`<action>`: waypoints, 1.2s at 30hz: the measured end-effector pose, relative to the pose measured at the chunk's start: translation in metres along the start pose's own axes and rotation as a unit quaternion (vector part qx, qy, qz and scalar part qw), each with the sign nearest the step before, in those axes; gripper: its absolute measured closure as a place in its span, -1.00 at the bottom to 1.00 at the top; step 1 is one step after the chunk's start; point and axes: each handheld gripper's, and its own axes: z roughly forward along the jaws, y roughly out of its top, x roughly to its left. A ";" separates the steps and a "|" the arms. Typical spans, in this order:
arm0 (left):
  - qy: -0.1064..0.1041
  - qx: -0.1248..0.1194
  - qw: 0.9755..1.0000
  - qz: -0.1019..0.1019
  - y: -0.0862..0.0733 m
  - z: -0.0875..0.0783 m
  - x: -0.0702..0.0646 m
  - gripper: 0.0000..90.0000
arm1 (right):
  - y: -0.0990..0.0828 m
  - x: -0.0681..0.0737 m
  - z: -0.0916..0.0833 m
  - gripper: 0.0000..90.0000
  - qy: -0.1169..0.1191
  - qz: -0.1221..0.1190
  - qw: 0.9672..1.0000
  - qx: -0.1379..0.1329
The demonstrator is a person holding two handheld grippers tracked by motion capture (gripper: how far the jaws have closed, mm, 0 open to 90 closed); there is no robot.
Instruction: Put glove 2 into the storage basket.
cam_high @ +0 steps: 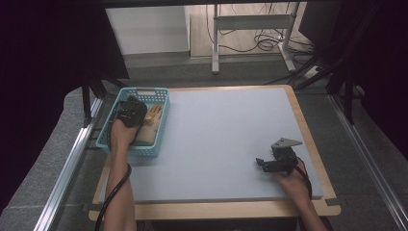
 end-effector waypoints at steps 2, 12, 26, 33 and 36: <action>-0.004 -0.004 1.000 0.005 0.001 0.002 -0.004 0.87 | 0.000 0.000 0.000 -0.66 0.000 0.000 1.000 0.000; -0.005 -0.022 1.000 0.000 -0.003 -0.003 0.001 0.67 | 0.000 0.000 0.000 -0.66 0.000 0.000 1.000 0.000; 0.008 -0.085 0.996 -0.008 -0.019 -0.027 0.013 -0.26 | 0.000 0.000 0.000 -0.66 0.000 -0.001 1.000 0.000; 0.000 -0.103 0.995 -0.014 -0.026 -0.035 0.018 -0.51 | 0.000 0.000 0.000 -0.66 0.000 -0.002 1.000 0.000; -0.008 -0.116 0.993 -0.019 -0.028 -0.039 0.018 -0.58 | 0.000 0.000 0.000 -0.66 0.000 -0.002 1.000 0.000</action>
